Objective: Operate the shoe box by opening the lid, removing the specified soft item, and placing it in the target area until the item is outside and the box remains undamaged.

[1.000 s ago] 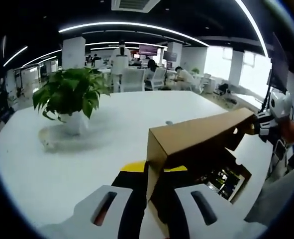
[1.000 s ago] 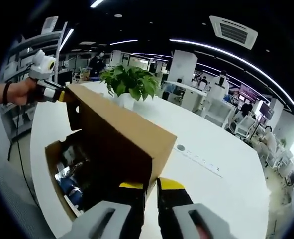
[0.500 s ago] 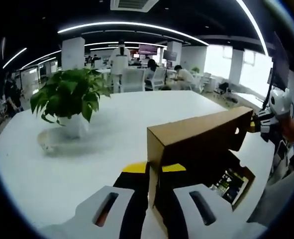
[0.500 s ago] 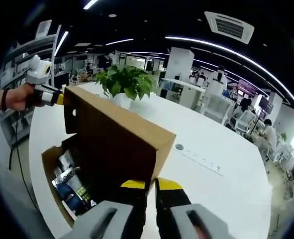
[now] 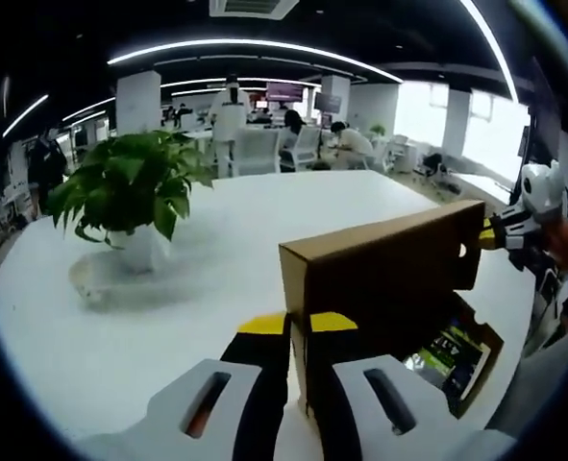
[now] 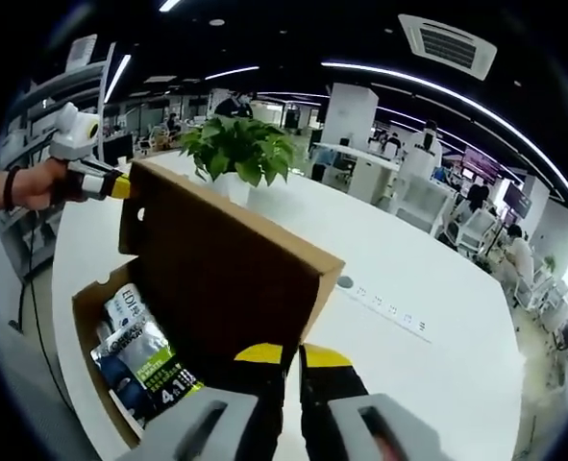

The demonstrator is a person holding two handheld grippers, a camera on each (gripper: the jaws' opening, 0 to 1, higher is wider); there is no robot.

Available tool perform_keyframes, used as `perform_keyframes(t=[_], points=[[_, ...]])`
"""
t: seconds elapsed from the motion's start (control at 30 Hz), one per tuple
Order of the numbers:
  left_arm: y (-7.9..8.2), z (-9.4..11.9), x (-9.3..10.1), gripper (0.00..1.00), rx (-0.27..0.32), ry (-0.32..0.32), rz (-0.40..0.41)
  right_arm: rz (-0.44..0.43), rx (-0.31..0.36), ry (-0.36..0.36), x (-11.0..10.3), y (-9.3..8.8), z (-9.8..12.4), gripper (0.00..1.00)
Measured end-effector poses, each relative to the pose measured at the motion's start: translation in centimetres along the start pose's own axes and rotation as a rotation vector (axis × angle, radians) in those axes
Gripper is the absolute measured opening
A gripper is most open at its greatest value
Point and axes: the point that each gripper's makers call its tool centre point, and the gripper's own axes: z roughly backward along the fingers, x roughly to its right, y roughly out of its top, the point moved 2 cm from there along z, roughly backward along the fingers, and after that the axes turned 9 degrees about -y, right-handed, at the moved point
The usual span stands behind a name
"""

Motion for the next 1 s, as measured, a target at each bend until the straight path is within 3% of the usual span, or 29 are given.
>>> perform_keyframes(t=[1.0], points=[[-0.1, -3.8, -2.1, 0.04, -0.07, 0.001, -0.014, 0.025, -0.071, 0.022, 1.4, 0.0, -4.1, 0.0]])
